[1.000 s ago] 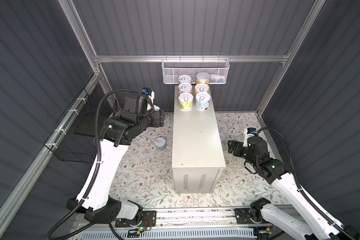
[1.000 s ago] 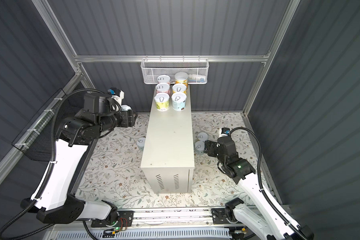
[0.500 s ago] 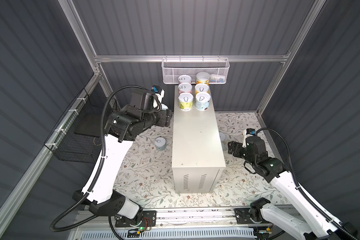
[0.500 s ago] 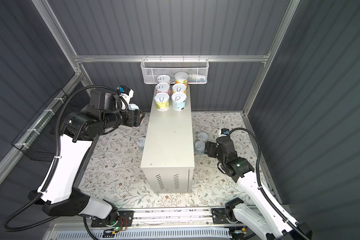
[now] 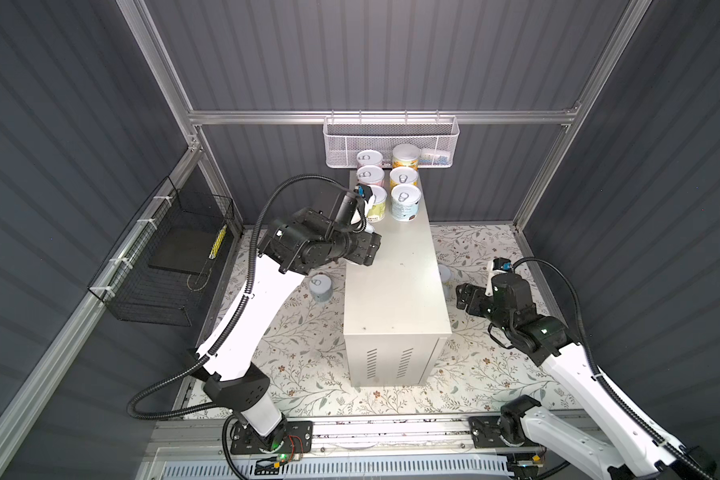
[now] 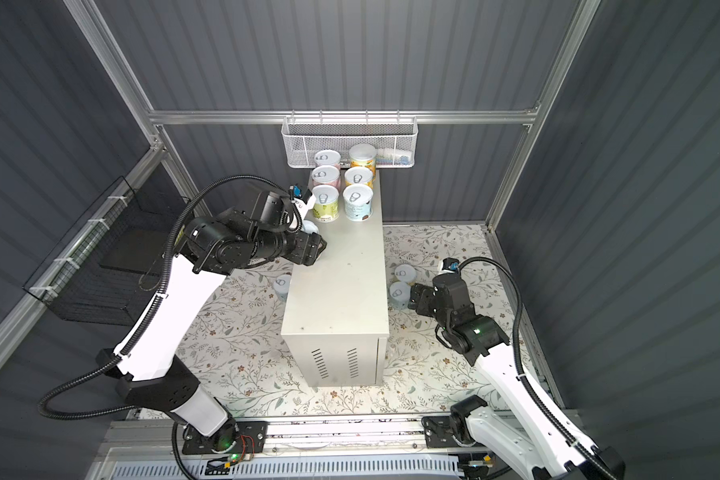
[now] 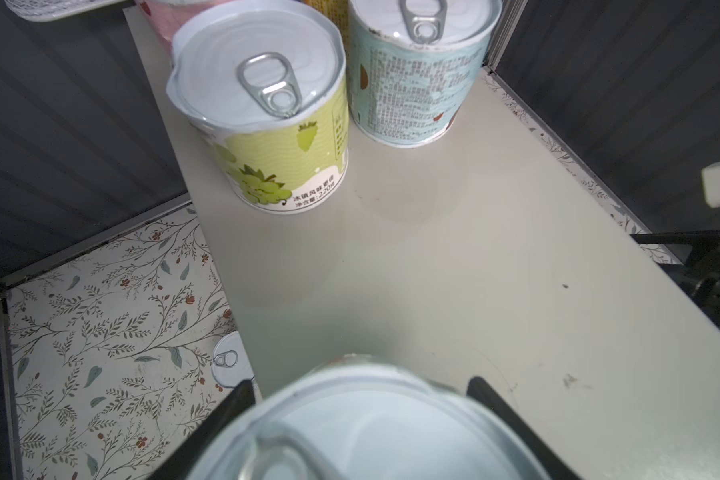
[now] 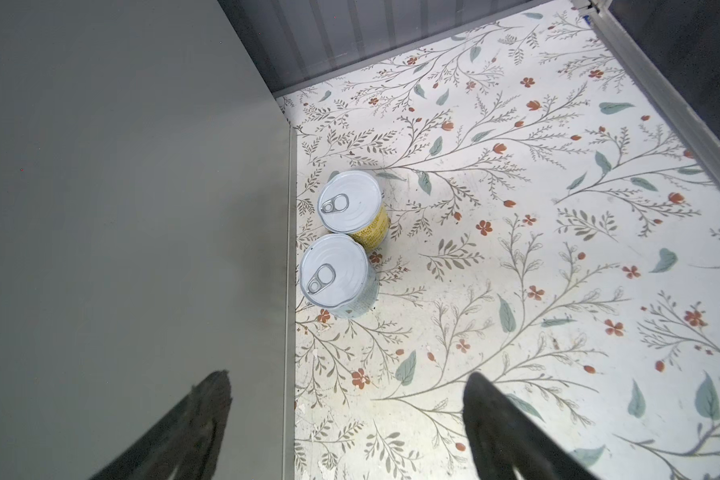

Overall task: Place and organize the canned foods onto the counter
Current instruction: 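Lift the held can with the left gripper up onto the cabinet top, then lower the orange-labeled can onto the cabinet top beside the green can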

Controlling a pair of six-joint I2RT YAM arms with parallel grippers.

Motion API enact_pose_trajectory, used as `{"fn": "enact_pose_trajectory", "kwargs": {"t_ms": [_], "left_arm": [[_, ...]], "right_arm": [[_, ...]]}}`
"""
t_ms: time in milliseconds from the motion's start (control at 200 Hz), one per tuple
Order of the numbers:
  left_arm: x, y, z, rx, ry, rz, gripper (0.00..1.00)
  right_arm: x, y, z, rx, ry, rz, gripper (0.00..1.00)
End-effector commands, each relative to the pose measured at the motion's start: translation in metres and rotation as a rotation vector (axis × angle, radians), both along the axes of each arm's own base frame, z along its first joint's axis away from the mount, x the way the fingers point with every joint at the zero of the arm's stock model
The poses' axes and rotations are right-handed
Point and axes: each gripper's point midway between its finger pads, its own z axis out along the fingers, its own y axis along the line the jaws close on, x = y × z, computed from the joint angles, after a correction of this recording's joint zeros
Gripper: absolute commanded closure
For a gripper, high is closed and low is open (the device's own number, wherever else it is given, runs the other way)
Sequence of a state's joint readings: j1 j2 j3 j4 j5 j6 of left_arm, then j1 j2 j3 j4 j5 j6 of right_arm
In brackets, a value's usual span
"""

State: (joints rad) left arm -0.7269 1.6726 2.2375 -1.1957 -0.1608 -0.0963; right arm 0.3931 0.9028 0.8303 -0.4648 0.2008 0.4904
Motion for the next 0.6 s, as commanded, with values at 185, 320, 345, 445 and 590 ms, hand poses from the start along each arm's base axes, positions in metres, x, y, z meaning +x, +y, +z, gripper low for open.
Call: {"fn": "enact_pose_trajectory", "kwargs": {"t_ms": [185,320,345,445,590], "left_arm": [[0.01,-0.004,0.007,0.029,-0.061,0.01,1.0],[0.013,-0.013,0.0,0.026,-0.04,-0.01,1.0],[0.014,-0.014,-0.001,0.022,-0.038,-0.012,1.0],[0.018,-0.018,-0.005,0.022,-0.035,-0.013,1.0],[0.02,-0.024,-0.007,0.01,-0.032,-0.022,1.0]], "right_arm": [[0.009,0.006,0.012,0.012,-0.015,0.017,0.11],[0.013,0.01,0.012,0.021,-0.014,0.025,0.12],[0.013,0.01,0.012,0.022,-0.013,0.025,0.11],[0.015,0.011,0.01,0.025,-0.012,0.028,0.11],[0.014,0.012,0.008,0.026,-0.008,0.029,0.11]]}}
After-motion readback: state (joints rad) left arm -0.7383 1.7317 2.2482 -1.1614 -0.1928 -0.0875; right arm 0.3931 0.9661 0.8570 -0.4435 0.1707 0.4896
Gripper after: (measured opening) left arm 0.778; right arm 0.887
